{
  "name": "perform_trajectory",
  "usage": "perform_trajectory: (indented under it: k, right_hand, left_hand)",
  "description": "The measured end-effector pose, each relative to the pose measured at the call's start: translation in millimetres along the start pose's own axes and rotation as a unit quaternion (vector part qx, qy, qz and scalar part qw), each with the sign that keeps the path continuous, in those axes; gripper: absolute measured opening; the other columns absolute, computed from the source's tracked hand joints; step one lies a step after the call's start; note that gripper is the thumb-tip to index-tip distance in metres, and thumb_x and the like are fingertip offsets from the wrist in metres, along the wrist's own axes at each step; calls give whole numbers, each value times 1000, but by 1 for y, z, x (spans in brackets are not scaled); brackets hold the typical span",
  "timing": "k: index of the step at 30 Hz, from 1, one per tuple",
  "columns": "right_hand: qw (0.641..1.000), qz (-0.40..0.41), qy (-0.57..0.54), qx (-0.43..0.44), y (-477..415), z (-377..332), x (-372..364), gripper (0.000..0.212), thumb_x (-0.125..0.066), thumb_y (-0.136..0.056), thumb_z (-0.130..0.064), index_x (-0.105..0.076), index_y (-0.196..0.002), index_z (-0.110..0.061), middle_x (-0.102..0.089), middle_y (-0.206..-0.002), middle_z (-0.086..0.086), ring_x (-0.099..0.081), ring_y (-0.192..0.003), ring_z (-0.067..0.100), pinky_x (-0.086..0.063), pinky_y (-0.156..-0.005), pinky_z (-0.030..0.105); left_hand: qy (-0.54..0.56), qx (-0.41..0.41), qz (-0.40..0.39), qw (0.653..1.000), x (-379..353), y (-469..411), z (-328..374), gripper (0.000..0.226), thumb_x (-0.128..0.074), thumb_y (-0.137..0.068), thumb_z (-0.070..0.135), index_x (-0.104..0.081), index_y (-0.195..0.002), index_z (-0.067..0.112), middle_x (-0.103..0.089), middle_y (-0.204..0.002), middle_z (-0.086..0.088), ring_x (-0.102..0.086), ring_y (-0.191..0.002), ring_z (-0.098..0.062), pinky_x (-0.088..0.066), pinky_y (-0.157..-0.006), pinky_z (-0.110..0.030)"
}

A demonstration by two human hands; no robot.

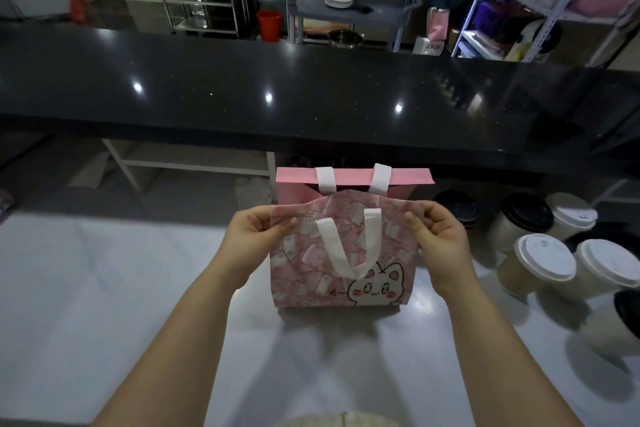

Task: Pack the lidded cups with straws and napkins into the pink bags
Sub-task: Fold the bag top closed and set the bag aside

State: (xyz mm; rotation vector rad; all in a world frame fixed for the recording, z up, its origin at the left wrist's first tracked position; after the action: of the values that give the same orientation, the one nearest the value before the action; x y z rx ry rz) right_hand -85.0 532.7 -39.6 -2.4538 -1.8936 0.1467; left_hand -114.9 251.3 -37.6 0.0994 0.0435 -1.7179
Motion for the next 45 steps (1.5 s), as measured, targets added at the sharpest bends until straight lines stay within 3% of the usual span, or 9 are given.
perform_trajectory:
  k: [7,12,16,22,30,36,38,42,45]
  right_hand:
    - [1000,-14,-22,12,-12,-2,12,11,-58,-93,-9,-63,-87,-15,-69,-89,-4,-68,-81,10,-55,-65,24]
    - [999,-34,-30,-15,-35,-4,8,25,-58,-92,-5,-63,-72,-18,-50,-136,-10,-62,-105,8,-57,-73,27]
    - [995,-58,-70,-51,-41,-7,9,24,-57,-93,-6,-69,-82,-22,-72,-91,0,-71,-85,22,-57,-65,28]
    - [991,-6,125,52,-41,-38,34,55,-82,-68,-23,-57,-114,-41,-56,-126,-15,-55,-117,5,-52,-82,18]
    - [732,-289,575,224,-71,-88,-35,33,-51,-94,-45,-54,-126,-48,-39,-145,-24,-14,-145,13,-8,-117,43]
    - [636,-305,661,257,-87,-99,-33,34,-44,-85,-67,-58,-94,-37,-52,-134,-13,-30,-137,17,-27,-111,41]
    - [653,-321,638,252,-91,-109,-32,46,-41,-80,-74,-57,-78,-31,-61,-117,-10,-45,-121,15,-40,-102,37]
    - [837,-346,415,89,-102,-120,-30,59,-54,-75,-77,-73,-87,-22,-70,-100,-4,-63,-101,14,-48,-94,42]
    - [891,-390,232,-24,-110,-106,-18,30,-67,-82,-44,-60,-81,-14,-69,-115,2,-61,-112,15,-45,-100,38]
  left_hand:
    - [-35,-51,27,998,9,-8,7,10,-80,-68,29,-79,-78,29,-64,-116,16,-63,-105,-12,-59,-73,-27]
    - [-140,-98,9,985,11,-28,18,8,-83,-70,24,-79,-75,27,-40,-143,32,-33,-140,-8,-47,-95,-41]
    - [-103,-73,5,992,8,-40,21,21,-81,-77,12,-80,-85,30,-67,-112,15,-61,-113,-17,-59,-73,-29]
    - [-113,-94,99,984,6,-42,12,26,-81,-76,9,-78,-85,33,-73,-94,7,-69,-94,-15,-60,-77,-32]
    - [-119,-105,143,977,1,-38,10,34,-79,-76,1,-50,-74,18,-68,-81,2,-67,-79,-11,-58,-71,-24]
    - [-116,-96,146,978,2,-44,17,33,-76,-77,-5,-54,-92,15,-66,-85,-6,-65,-80,-16,-60,-77,-32]
    - [-116,-89,144,979,3,-44,18,34,-76,-77,-5,-57,-91,19,-67,-81,2,-65,-77,-12,-60,-74,-31]
    - [-126,-96,116,981,5,-43,20,34,-74,-78,-6,-65,-87,25,-69,-80,9,-67,-77,-10,-59,-71,-28]
    - [-142,-106,94,980,4,-42,23,33,-71,-80,-10,-70,-84,23,-70,-81,14,-68,-80,-7,-58,-70,-22]
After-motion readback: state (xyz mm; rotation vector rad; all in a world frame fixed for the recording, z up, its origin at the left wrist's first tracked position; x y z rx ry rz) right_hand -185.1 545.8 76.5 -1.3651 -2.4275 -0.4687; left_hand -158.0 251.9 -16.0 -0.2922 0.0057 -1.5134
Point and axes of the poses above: each hand's wrist, its own y-axis away from the middle knuckle, its own x-axis out of the back of the hand, z = x × y, the point moved 3 cm from there along -y, towards the middle knuckle
